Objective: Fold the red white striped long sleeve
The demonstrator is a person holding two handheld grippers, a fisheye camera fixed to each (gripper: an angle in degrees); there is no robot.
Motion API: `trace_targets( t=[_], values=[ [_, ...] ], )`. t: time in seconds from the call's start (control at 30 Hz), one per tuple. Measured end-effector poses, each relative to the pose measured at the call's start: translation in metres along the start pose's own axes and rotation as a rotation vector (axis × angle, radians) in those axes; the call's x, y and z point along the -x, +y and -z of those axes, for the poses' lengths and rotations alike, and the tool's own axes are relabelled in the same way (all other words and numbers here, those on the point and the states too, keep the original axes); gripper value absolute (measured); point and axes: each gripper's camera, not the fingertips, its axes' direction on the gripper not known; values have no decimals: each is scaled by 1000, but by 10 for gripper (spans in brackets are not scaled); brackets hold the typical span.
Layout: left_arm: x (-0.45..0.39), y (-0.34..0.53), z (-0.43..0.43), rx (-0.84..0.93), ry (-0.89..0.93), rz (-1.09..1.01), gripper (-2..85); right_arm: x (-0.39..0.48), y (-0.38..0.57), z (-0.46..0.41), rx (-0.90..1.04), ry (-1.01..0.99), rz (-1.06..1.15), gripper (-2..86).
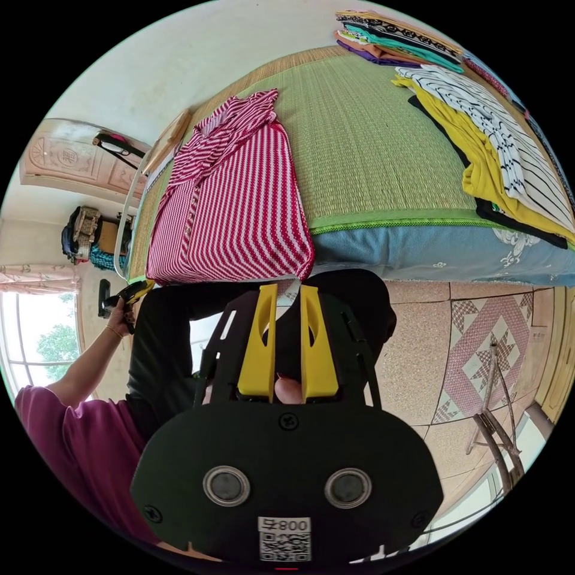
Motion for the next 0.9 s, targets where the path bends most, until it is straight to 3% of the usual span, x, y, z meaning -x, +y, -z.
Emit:
trace_targets(
  t=[0.57, 0.9],
  values=[
    [7, 17, 37, -13, 99, 67, 6, 22, -17, -1, 4, 25, -21, 91],
    [-3, 21, 58, -4, 97, 44, 5, 32, -66, -32, 113, 98, 25, 109]
  ],
)
